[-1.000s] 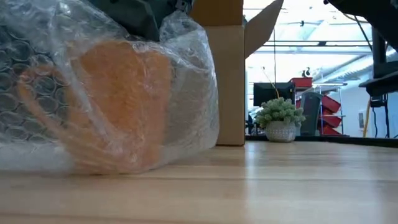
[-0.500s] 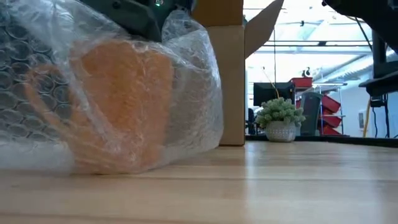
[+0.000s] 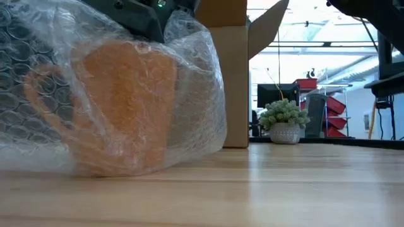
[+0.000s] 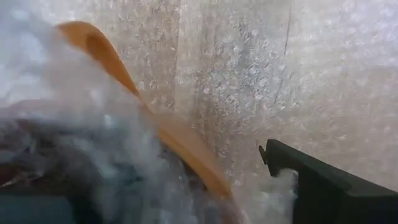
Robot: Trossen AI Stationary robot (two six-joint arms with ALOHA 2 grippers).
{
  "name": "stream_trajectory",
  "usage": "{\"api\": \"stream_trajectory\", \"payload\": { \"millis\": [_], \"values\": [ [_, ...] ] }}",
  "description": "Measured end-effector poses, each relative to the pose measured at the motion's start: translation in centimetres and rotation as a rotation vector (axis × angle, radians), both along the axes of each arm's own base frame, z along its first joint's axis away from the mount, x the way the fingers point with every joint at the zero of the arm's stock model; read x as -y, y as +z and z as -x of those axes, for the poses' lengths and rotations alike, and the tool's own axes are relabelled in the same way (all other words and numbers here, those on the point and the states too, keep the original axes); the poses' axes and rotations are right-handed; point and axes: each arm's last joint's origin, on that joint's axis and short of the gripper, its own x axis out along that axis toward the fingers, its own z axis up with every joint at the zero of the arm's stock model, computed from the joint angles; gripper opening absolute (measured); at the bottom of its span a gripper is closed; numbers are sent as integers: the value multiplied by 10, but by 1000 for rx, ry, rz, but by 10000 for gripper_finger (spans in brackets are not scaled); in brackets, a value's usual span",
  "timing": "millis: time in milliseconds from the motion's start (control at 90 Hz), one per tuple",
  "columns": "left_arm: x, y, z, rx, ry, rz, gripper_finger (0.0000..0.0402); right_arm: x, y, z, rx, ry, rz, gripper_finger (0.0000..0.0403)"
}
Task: Wrap mug
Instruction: Wrap the orange cup with bubble wrap
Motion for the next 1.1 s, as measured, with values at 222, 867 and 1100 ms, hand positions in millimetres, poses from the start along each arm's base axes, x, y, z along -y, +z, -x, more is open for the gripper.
{"api": "stream_trajectory", "payload": {
  "millis": [222,867,1100],
  "values": [
    [2,-8,-6,-21,-16,-20,262,0,-1,2,-20,2,-1,244],
    [16,10,25,-31,-171,37,262,4,4,-1,8,-29,4,244],
    [18,3,9,-42,-204,51,187,4,4,0,6,-32,-1,244]
  ]
}}
